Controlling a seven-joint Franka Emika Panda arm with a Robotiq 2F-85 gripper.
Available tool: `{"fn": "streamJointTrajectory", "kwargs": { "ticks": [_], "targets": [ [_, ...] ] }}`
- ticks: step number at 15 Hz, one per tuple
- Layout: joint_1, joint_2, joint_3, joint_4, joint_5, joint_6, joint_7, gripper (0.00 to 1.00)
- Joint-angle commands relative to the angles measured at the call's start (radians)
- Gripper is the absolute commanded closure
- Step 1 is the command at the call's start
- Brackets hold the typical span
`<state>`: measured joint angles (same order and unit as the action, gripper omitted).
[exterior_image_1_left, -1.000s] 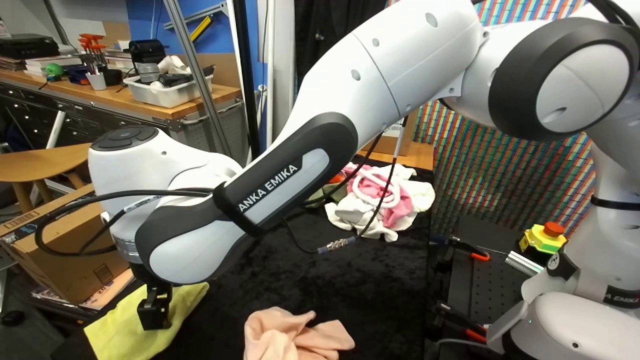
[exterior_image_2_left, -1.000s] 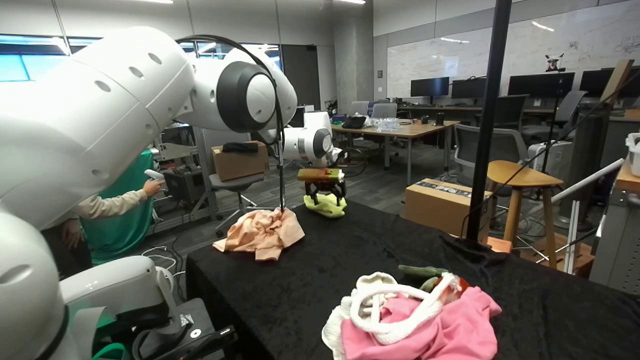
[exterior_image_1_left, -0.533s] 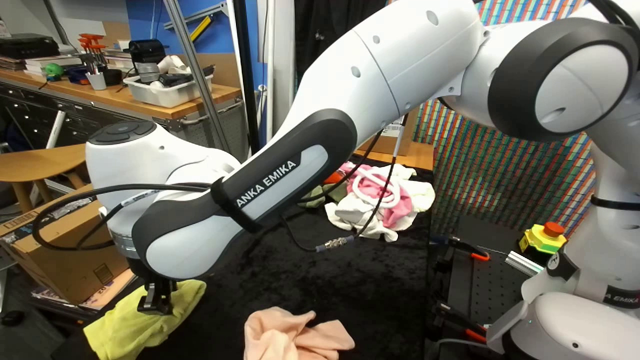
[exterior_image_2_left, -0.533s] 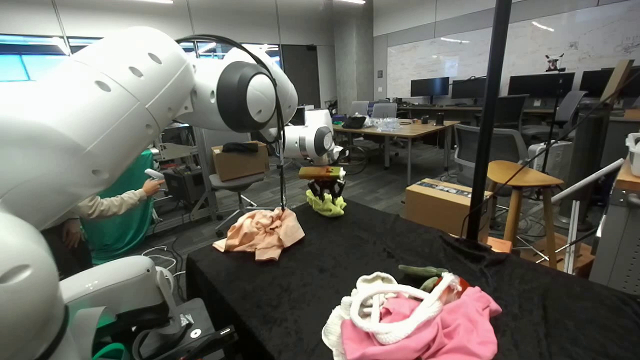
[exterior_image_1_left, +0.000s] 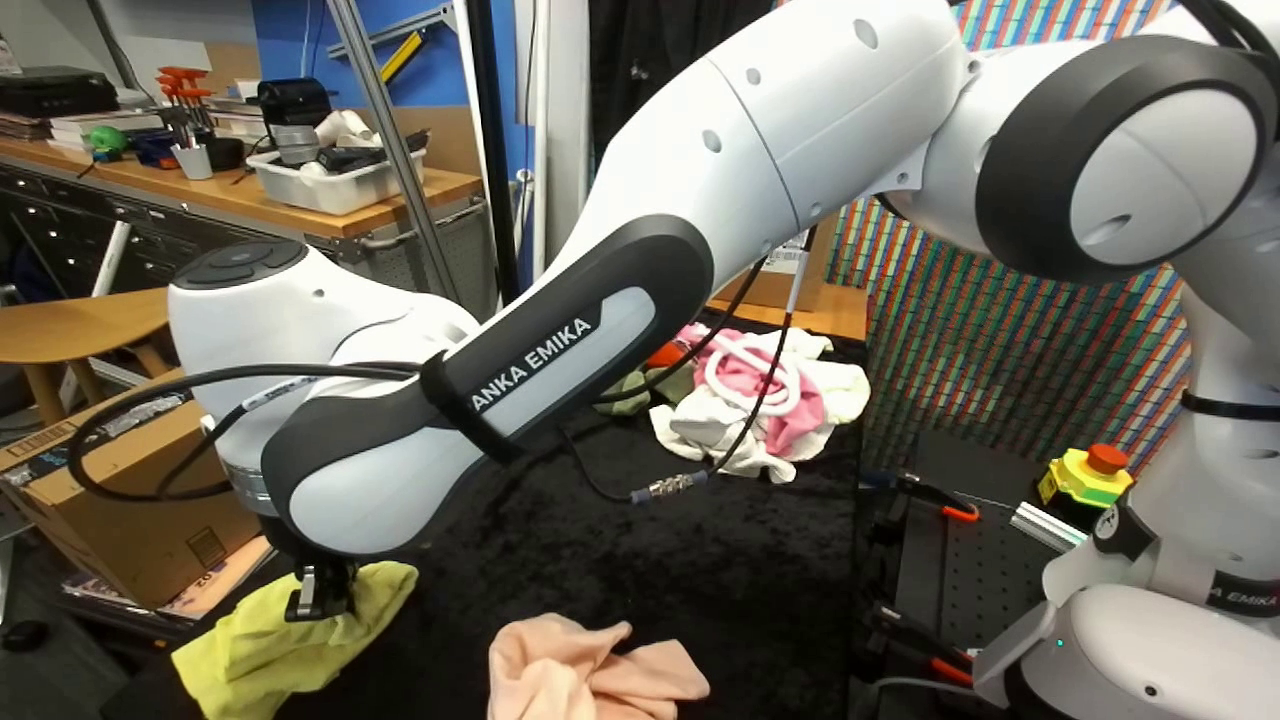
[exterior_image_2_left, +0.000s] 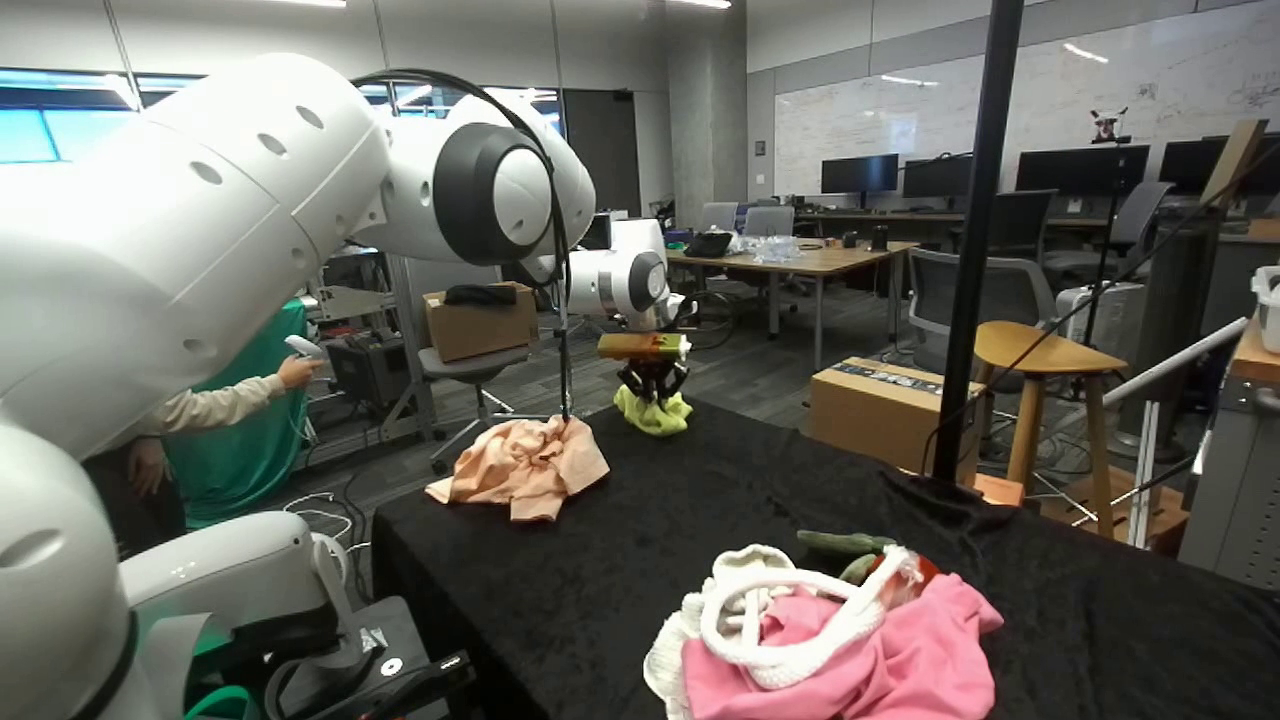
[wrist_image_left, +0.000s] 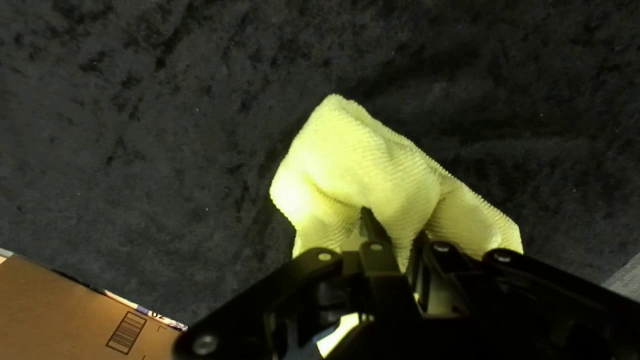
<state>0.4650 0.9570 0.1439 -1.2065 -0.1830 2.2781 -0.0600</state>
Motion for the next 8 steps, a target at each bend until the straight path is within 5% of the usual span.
{"fn": "streamJointTrajectory", "kwargs": {
  "ticks": [1, 8],
  "targets": [
    [0.003, -0.008, -0.003, 0.014, -0.002, -0.054, -0.003, 0.94],
    [0.018, -0.129, -0.033, -0.041, -0.041, -0.066, 0.039, 0.94]
  ]
}}
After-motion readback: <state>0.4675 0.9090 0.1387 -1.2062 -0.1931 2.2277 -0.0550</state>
